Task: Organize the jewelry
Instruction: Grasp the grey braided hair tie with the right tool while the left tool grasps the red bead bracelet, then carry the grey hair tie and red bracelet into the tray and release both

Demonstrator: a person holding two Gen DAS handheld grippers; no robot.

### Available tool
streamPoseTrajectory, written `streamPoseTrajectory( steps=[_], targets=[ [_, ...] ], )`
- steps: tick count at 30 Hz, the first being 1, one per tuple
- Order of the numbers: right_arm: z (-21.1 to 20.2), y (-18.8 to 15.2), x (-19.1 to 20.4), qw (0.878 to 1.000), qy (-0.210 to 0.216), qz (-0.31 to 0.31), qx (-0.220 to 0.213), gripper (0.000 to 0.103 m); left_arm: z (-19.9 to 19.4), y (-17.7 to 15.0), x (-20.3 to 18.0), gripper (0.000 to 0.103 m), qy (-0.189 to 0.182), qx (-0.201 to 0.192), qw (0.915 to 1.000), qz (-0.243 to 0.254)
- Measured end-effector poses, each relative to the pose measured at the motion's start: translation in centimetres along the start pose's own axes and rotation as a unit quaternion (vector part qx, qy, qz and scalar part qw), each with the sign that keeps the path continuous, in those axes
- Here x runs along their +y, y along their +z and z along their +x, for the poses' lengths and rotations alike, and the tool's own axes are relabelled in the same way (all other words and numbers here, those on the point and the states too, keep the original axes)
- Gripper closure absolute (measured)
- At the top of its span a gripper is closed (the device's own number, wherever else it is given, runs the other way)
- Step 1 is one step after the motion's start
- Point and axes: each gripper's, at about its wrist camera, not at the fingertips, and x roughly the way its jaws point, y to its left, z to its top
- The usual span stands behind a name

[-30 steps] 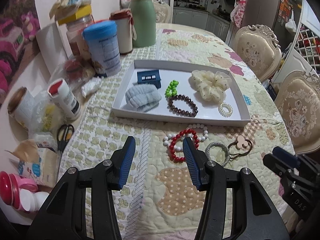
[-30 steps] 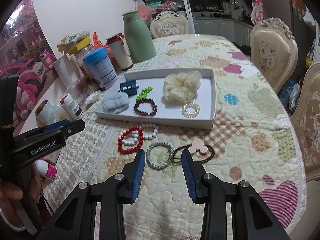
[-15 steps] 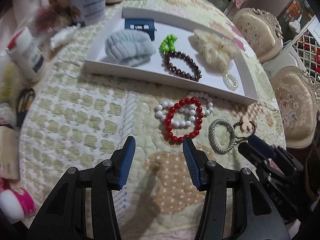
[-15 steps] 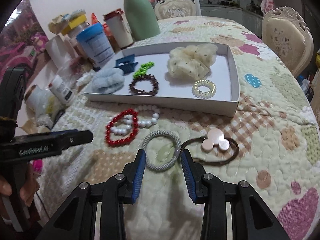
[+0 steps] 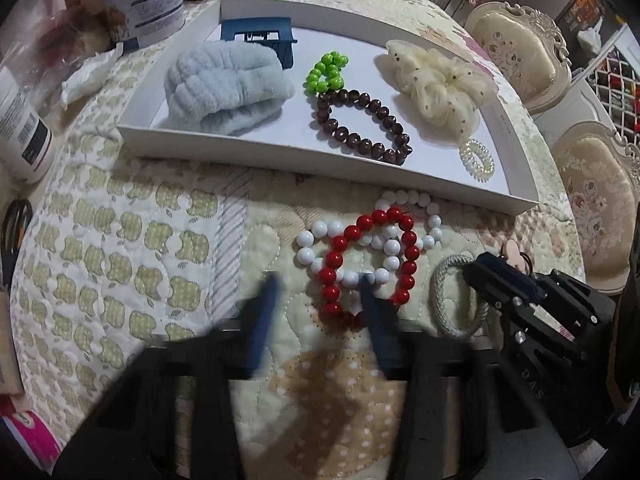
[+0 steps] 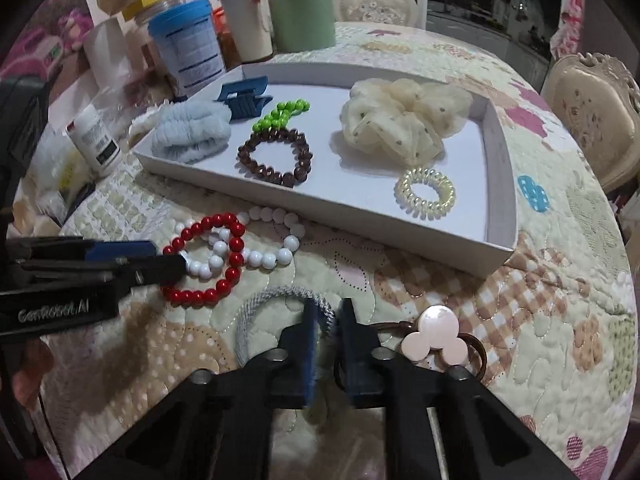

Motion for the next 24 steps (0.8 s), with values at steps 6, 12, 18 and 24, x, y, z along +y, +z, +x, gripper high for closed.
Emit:
streamPoseTrajectory(
  steps=[6,12,18,24],
  targets=[
    [-2.6,-0.3,-0.4,0.999,0.028,0.028,-0.032,0.097,-1.4,0.1,0.7,0.095,-0.013,-0.01,0.9999,-0.004],
    [-6.7,0.0,-0.6,0.994,0.051,0.053,-0.078,0.097,-5.6,0.6,1.1,0.095,-0.019,-0.041,0.9989,0.008],
    [-9.8,0.6,-0.8,0.991,0.058,0.057,-0.109,0.097,-9.4,1.5,0.6,0.095,-0.018,-0.067,0.9973,0.025],
    [-11.8,0.8,-0.7,0.988,0.062,0.051,-0.131,0.097,-12.4,2.3,-0.2,0.095,-0.012,-0.094,0.9948,0.035]
  ],
)
